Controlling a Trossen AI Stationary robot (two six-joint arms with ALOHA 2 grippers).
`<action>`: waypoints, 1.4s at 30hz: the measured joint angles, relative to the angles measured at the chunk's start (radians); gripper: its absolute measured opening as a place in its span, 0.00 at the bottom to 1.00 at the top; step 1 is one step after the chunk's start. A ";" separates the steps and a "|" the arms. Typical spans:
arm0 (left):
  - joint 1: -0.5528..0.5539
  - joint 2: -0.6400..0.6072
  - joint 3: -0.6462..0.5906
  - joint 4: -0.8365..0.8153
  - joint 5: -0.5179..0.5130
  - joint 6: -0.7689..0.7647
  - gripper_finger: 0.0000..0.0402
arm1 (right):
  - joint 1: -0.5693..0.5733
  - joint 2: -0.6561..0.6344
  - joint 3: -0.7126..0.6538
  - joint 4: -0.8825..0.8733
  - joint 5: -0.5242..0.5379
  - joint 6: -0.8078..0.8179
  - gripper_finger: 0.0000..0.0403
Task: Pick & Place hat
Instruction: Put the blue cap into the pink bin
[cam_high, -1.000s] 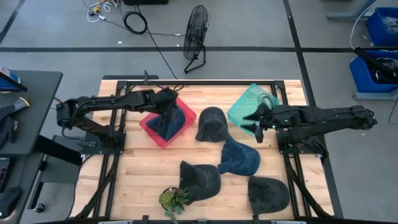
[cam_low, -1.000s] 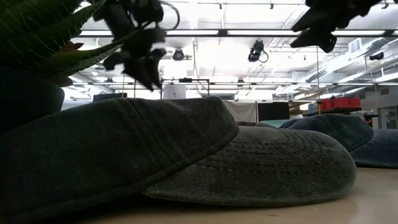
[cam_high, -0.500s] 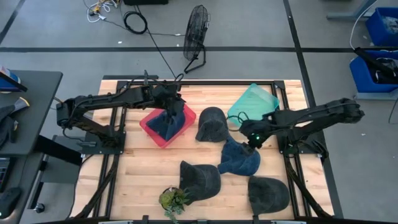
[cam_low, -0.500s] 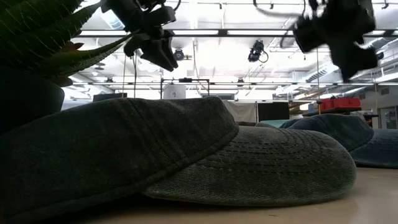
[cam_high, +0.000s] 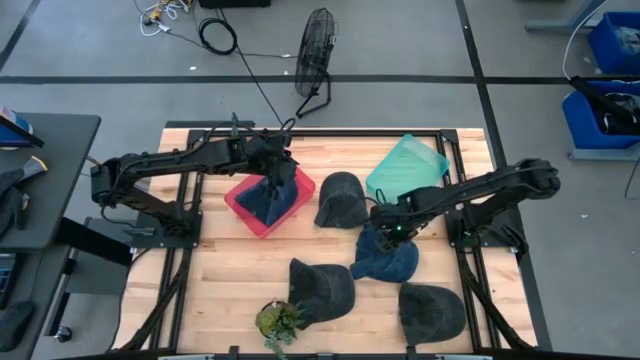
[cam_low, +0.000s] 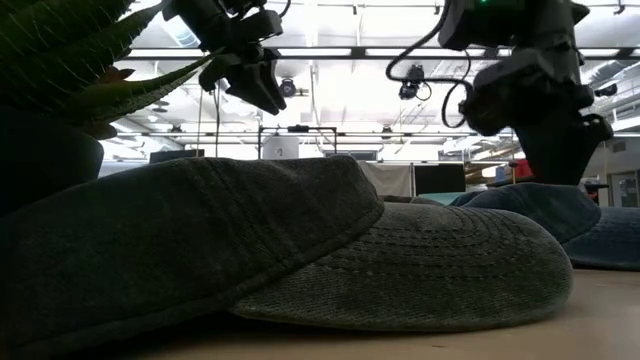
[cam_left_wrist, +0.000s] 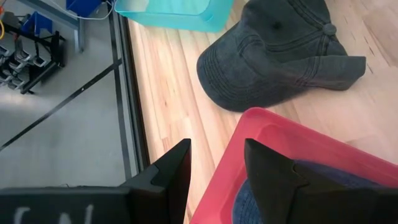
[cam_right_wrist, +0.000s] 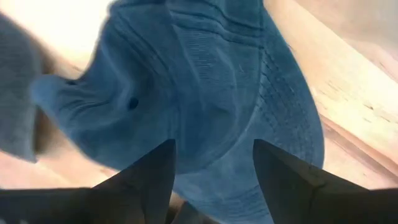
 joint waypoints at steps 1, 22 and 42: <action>0.000 0.000 0.000 -0.001 0.000 0.000 0.38 | 0.000 0.014 0.000 0.001 0.000 0.001 0.54; -0.001 0.000 0.000 0.002 0.004 0.000 0.38 | -0.020 0.078 0.049 -0.003 -0.141 -0.298 0.04; -0.237 0.000 0.000 0.240 0.115 -0.412 0.38 | -0.065 0.078 0.277 0.089 0.192 -0.579 0.01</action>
